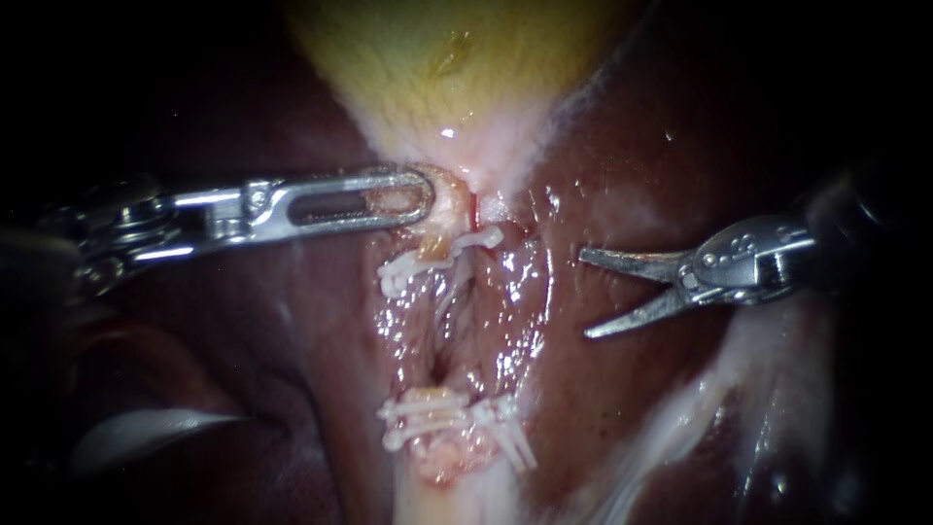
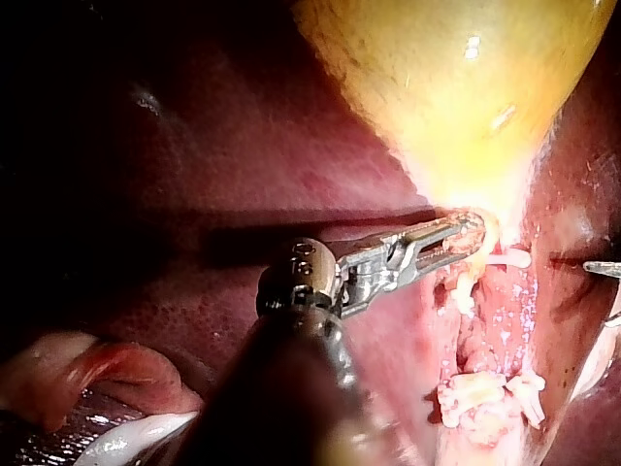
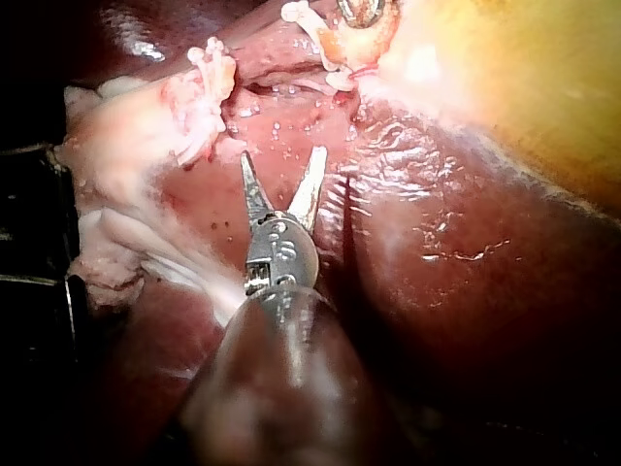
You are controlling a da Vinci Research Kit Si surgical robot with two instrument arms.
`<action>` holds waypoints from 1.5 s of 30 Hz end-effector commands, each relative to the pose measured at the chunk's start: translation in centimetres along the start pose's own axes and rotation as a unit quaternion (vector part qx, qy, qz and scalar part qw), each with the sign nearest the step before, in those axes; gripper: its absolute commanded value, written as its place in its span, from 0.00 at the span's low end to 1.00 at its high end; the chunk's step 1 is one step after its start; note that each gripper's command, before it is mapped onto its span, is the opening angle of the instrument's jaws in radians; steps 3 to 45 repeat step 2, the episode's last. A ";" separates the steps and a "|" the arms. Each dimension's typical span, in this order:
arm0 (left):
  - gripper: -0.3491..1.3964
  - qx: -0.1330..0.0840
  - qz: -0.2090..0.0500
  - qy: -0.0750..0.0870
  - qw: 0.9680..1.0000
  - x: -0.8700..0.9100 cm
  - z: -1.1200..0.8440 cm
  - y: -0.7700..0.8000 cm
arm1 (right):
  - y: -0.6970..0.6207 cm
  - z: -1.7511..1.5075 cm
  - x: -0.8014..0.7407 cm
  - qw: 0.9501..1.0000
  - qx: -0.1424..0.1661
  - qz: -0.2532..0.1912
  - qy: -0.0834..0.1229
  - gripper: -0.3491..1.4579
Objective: Go back from the cut right tube
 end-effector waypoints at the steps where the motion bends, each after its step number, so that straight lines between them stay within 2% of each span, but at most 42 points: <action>1: 0.00 0.000 0.000 0.000 1.000 0.00 0.00 -0.01 | -0.01 0.01 0.01 1.000 0.001 0.000 0.001 0.98; 45: 0.00 0.001 0.000 0.000 1.000 0.00 -0.01 -0.01 | -0.02 0.01 0.02 1.000 0.002 0.001 0.003 0.99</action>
